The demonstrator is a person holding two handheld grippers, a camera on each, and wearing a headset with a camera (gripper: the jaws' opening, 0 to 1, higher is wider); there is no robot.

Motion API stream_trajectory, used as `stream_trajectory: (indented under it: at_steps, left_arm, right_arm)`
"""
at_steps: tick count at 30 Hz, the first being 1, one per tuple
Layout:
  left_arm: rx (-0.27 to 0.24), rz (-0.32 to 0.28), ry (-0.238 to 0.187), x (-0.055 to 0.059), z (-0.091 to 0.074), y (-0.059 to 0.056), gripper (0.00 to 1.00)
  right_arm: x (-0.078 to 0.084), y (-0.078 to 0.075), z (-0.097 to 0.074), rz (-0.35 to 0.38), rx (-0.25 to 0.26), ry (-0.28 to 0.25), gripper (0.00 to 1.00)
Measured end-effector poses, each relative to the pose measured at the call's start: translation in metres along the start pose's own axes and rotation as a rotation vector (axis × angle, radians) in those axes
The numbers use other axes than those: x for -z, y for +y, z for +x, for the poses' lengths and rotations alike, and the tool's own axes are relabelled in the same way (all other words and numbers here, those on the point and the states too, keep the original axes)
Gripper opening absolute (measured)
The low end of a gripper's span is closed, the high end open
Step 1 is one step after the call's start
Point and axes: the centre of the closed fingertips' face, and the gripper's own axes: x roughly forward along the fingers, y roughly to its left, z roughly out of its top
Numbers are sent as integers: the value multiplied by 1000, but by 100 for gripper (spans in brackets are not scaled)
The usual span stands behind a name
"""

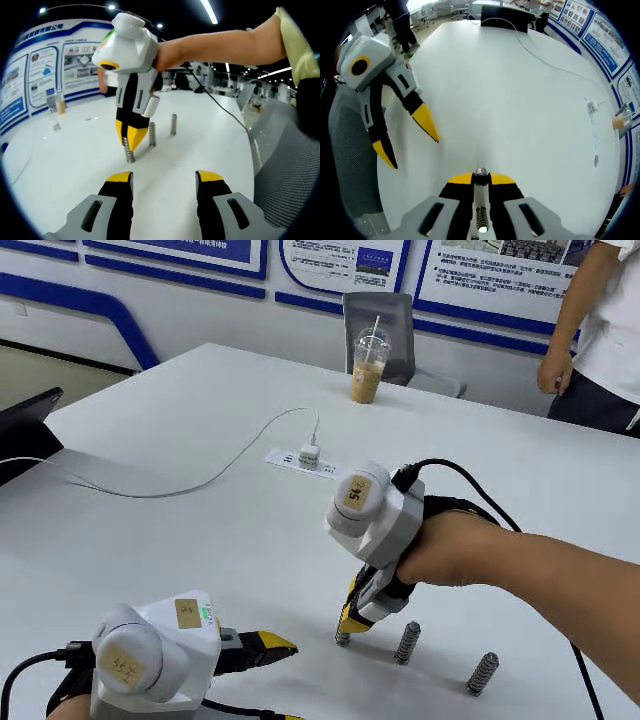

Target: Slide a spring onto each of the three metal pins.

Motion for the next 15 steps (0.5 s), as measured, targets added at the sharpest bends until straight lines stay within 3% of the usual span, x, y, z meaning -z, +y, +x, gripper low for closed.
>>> stream_trajectory:
  at_steps: [15]
  left_arm:
    - [3,2,4,0,0,-1,51]
  right_arm:
    - [-1,5,6,2,-5,8,12]
